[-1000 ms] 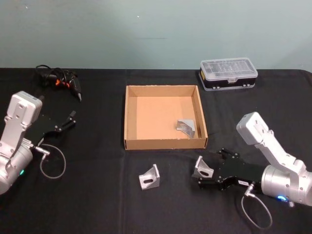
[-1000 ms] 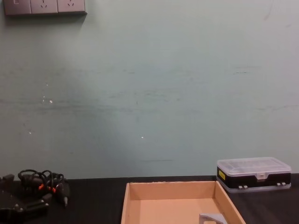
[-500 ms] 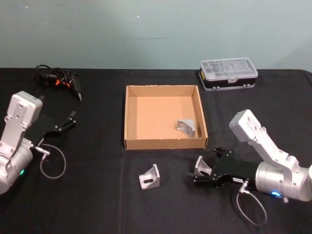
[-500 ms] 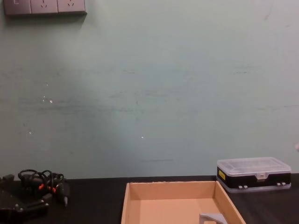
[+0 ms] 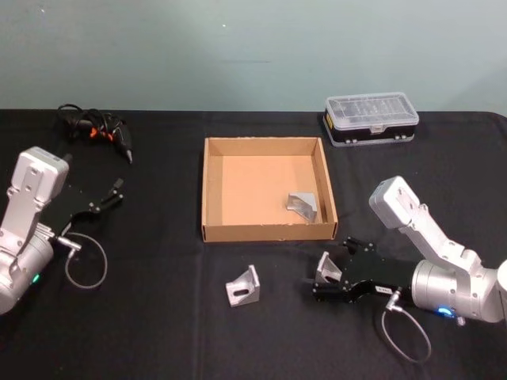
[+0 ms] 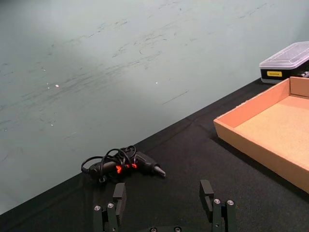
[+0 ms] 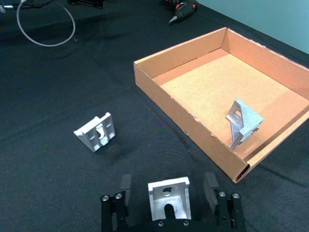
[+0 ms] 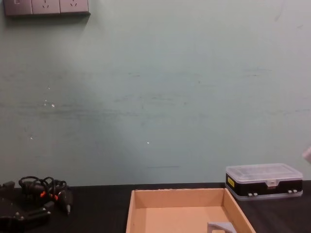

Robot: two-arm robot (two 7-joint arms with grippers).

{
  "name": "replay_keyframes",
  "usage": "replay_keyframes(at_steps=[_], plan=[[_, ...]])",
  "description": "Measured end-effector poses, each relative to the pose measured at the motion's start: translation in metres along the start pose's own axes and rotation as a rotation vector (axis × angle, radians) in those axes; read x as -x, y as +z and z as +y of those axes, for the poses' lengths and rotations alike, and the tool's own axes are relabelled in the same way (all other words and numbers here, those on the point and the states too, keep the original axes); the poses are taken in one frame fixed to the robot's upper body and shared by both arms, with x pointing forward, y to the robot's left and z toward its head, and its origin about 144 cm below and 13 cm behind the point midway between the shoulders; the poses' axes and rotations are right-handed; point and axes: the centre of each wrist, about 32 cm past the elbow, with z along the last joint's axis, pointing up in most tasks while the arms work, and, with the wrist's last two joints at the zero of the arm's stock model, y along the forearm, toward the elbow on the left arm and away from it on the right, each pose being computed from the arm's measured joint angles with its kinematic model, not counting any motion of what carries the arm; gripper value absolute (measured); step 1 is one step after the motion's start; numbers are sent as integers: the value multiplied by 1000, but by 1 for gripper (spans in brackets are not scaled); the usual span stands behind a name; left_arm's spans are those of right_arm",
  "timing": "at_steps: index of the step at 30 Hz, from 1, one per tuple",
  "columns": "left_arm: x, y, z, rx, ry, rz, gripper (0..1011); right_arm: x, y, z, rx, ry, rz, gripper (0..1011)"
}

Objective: Use one hand to pick up the angle iron from the table and place it into the box.

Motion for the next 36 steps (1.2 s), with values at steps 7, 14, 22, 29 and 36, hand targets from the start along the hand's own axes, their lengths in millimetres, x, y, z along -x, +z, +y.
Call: replay_keyframes(at_steps=[7, 14, 22, 29, 36], plan=[[0, 0, 0, 0, 0, 0, 1000, 0, 0, 0, 2, -3, -1, 812], [0, 0, 0, 0, 0, 0, 1000, 1, -1, 0, 2, -6, 3, 572], [0, 0, 0, 0, 0, 0, 1000, 1, -3, -1, 0, -5, 6, 456], [0, 0, 0, 0, 0, 0, 1000, 2, 0, -5, -11, -8, 1, 456], [0, 0, 0, 0, 0, 0, 1000, 5, 13, -18, -66, -34, -20, 456]])
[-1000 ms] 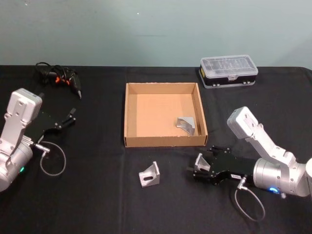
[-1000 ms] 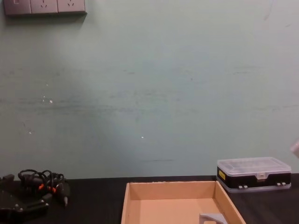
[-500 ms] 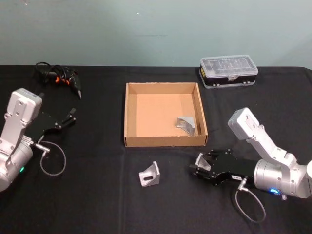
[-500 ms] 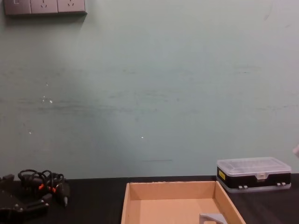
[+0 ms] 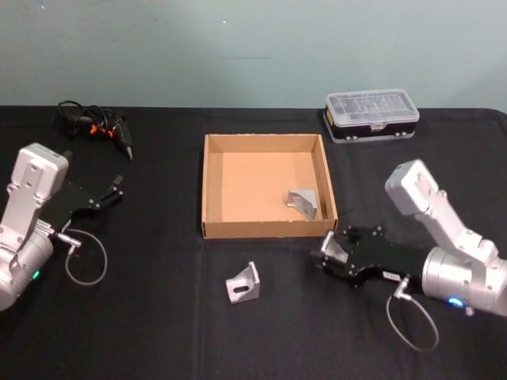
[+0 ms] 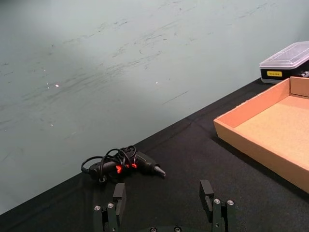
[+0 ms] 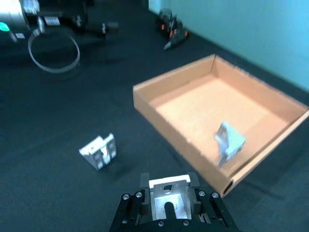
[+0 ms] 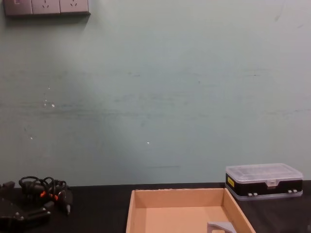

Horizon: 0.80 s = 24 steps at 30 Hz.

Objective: Use one hand to pick up the angle iron from the table and place it into the box.

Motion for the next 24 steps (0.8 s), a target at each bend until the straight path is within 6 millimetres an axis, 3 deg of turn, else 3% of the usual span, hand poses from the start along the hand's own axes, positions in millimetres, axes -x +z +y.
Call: replay_keyframes(at_steps=[5, 12, 24], plan=[[0, 0, 0, 0, 0, 0, 1000, 2, 19, -10, -58, -17, -37, 456], [0, 0, 0, 0, 0, 0, 1000, 0, 40, -6, -105, -31, -84, 456], [0, 0, 0, 0, 0, 0, 1000, -18, 64, 51, -115, -67, -115, 456]])
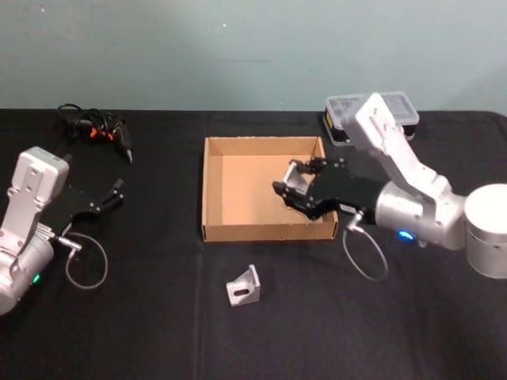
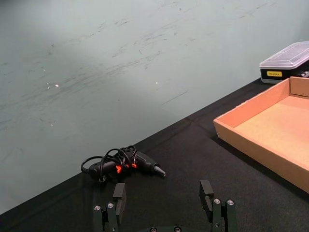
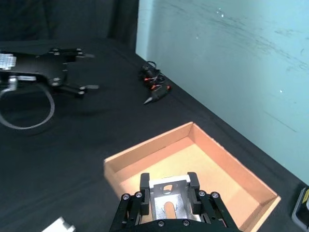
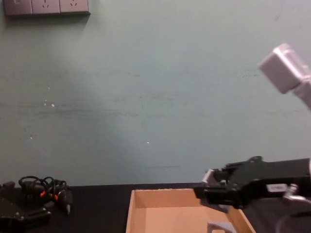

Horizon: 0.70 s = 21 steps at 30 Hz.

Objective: Use one hand to pick up the angle iron from the table and place it into the box.

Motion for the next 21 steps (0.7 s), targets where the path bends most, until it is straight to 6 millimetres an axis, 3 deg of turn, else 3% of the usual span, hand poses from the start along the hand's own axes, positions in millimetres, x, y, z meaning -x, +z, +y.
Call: replay_keyframes(at_steps=[9, 21], plan=[[0, 0, 0, 0, 0, 0, 1000, -14, 1, 40, 24, -19, 21, 453], [0, 0, 0, 0, 0, 0, 1000, -22, -8, 70, 90, -8, 52, 453]])
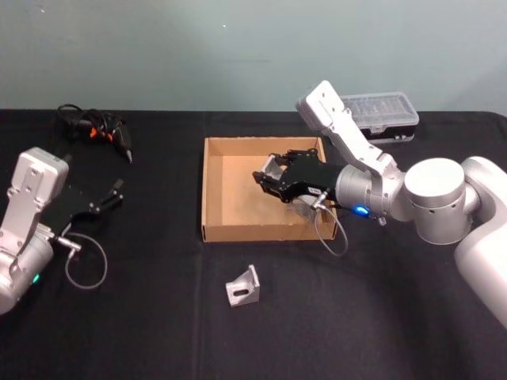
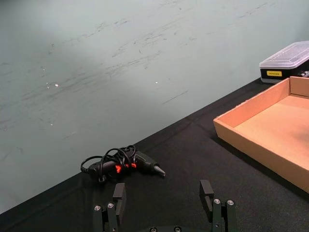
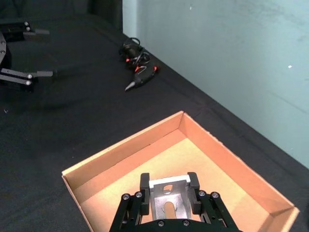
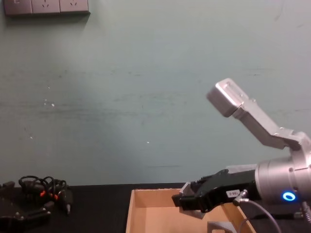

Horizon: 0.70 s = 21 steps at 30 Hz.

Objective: Use one hand to pick up the angle iron from the table and place it into the box.

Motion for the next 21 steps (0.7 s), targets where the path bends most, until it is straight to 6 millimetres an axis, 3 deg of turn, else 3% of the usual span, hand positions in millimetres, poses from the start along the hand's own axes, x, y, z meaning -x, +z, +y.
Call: replay_keyframes(at_steps=[21], plan=[[0, 0, 0, 0, 0, 0, 1000, 8, -12, 22, 52, 63, 21, 453]])
